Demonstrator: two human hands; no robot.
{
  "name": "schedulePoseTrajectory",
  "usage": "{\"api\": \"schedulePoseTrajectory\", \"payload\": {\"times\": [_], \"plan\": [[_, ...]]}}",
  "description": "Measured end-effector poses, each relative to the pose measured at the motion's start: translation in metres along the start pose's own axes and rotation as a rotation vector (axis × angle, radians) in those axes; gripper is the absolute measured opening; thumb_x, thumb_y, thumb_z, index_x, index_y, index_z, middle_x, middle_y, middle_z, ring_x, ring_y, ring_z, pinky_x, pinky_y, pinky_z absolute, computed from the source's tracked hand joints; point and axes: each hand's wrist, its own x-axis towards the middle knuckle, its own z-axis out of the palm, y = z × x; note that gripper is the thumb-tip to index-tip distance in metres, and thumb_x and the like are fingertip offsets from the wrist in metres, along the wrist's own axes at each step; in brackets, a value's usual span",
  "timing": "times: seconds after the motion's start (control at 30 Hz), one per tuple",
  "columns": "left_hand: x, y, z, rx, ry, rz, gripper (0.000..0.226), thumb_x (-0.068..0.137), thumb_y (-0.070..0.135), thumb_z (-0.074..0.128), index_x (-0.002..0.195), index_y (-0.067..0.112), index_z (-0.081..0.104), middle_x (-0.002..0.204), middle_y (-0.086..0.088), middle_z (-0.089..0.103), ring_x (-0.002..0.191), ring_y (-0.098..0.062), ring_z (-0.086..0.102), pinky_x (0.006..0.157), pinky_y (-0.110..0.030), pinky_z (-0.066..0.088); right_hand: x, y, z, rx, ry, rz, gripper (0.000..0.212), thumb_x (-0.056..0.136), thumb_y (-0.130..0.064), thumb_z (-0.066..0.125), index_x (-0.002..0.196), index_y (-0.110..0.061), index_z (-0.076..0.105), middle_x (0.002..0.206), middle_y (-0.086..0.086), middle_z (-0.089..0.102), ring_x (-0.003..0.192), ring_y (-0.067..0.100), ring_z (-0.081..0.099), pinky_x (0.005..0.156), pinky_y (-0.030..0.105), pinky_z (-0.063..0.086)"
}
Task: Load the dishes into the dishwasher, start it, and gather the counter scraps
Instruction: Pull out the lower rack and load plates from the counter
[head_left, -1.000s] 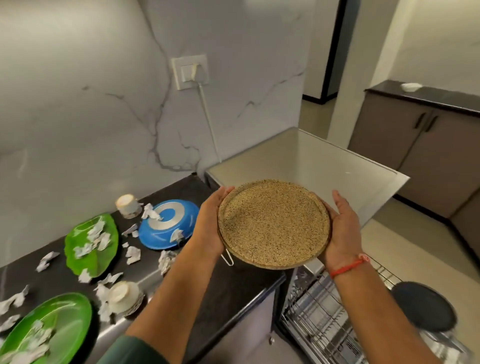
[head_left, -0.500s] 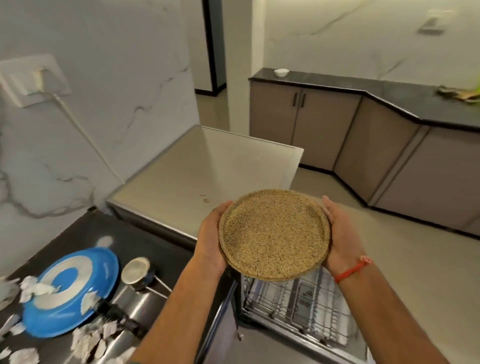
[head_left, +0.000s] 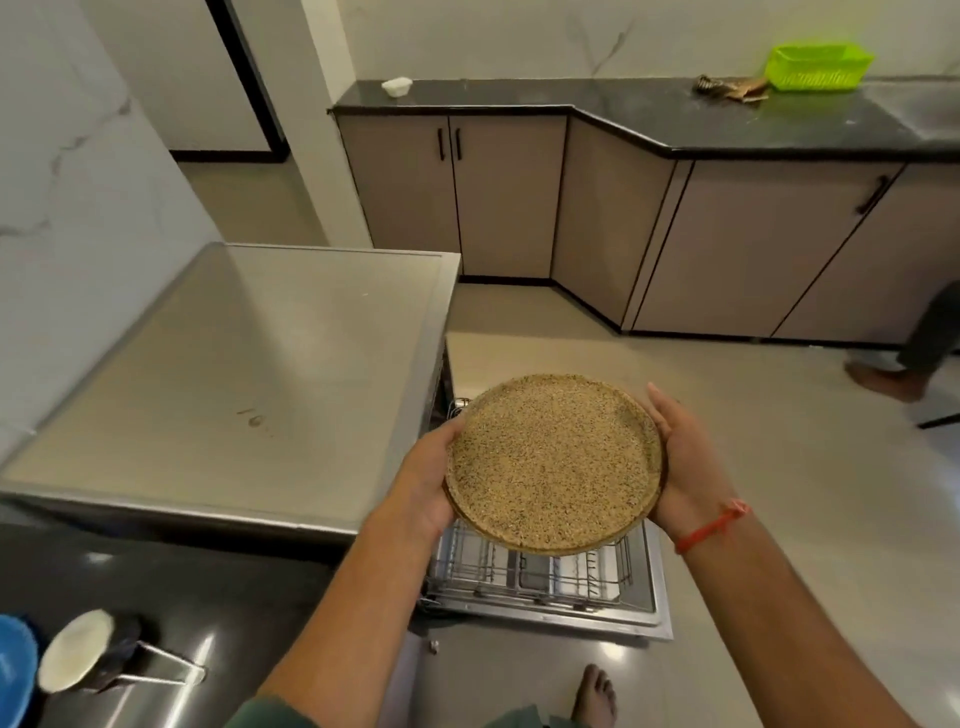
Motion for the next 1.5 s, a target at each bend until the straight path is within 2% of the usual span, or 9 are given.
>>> {"api": "schedulePoseTrajectory", "payload": {"times": [0.13,0.23,0.37,0.53,0.63,0.87,0.97,1.3,1.5], "plan": [[0.024,-0.016,0.04,-0.01,-0.003,-0.042,0.029,0.103,0.024,0.048,0.116,0.008,0.069,0.096,-0.016,0.075,0.091,-0.03,0.071,0.08,-0.044,0.056,0.018,-0.029,-0.035,0.017,0.035,0.044,0.04,0.103,-0.043,0.044,0.085,-0.016,0.067,0.081,0.007,0.067,0.081,0.027,0.066,0.086,0.045,0.055],[0.036,-0.025,0.064,-0.006,0.009,-0.052,0.027,0.104,0.024,0.046,0.099,0.012,0.069,0.083,-0.011,0.071,0.076,-0.026,0.069,0.08,-0.043,0.054,0.032,-0.045,-0.059,0.031,0.061,0.066,0.046,0.103,-0.042,0.045,0.072,-0.018,0.068,0.077,0.006,0.067,0.082,0.027,0.064,0.095,0.047,0.049],[0.049,-0.033,0.086,0.002,0.028,-0.061,0.031,0.104,0.024,0.044,0.086,0.013,0.067,0.078,-0.008,0.069,0.069,-0.022,0.067,0.08,-0.043,0.054,0.048,-0.061,-0.08,0.074,0.043,0.11,0.058,0.104,-0.042,0.041,0.057,-0.021,0.067,0.071,0.004,0.068,0.073,0.023,0.067,0.087,0.044,0.052],[0.065,-0.036,0.095,0.032,0.062,-0.083,0.026,0.102,0.024,0.049,0.11,0.008,0.069,0.087,-0.009,0.071,0.079,-0.025,0.068,0.075,-0.042,0.056,0.063,-0.067,-0.09,0.028,0.05,0.146,0.044,0.105,-0.039,0.04,0.083,-0.015,0.069,0.08,0.007,0.071,0.075,0.024,0.07,0.078,0.041,0.053],[0.081,-0.039,0.09,0.074,0.08,-0.117,0.034,0.103,0.023,0.05,0.126,0.003,0.066,0.091,-0.01,0.071,0.085,-0.026,0.068,0.083,-0.045,0.058,0.074,-0.063,-0.096,0.01,0.084,0.178,0.032,0.103,-0.037,0.043,0.086,-0.017,0.062,0.081,0.005,0.06,0.078,0.023,0.06,0.076,0.039,0.058],[0.135,-0.055,0.077,0.179,0.095,-0.232,0.032,0.108,0.015,0.037,0.117,0.009,0.067,0.08,-0.007,0.074,0.083,-0.025,0.066,0.095,-0.051,0.053,0.107,-0.038,-0.112,-0.047,0.193,0.247,0.036,0.104,-0.025,0.044,0.071,-0.017,0.054,0.068,0.002,0.051,0.059,0.015,0.053,0.067,0.034,0.048],[0.163,-0.067,0.069,0.247,0.101,-0.283,0.031,0.107,0.013,0.039,0.115,0.006,0.068,0.082,-0.008,0.073,0.085,-0.026,0.064,0.101,-0.053,0.048,0.126,-0.025,-0.121,-0.092,0.243,0.29,0.033,0.104,-0.024,0.045,0.077,-0.013,0.061,0.065,0.001,0.061,0.058,0.014,0.061,0.065,0.035,0.048],[0.237,-0.095,0.057,0.479,0.174,-0.367,0.024,0.105,0.006,0.042,0.114,0.007,0.065,0.112,-0.018,0.072,0.101,-0.032,0.068,0.094,-0.053,0.056,0.19,0.003,-0.156,-0.315,0.373,0.344,0.023,0.101,-0.018,0.055,0.101,-0.003,0.072,0.08,0.006,0.074,0.071,0.016,0.07,0.058,0.029,0.053],[0.28,-0.107,0.056,0.641,0.173,-0.38,0.017,0.103,0.011,0.048,0.11,0.01,0.064,0.109,-0.009,0.071,0.102,-0.024,0.069,0.091,-0.045,0.058,0.251,0.041,-0.199,-0.539,0.373,0.413,0.023,0.102,-0.019,0.054,0.115,-0.006,0.067,0.114,0.015,0.069,0.105,0.029,0.066,0.091,0.047,0.056]]}}
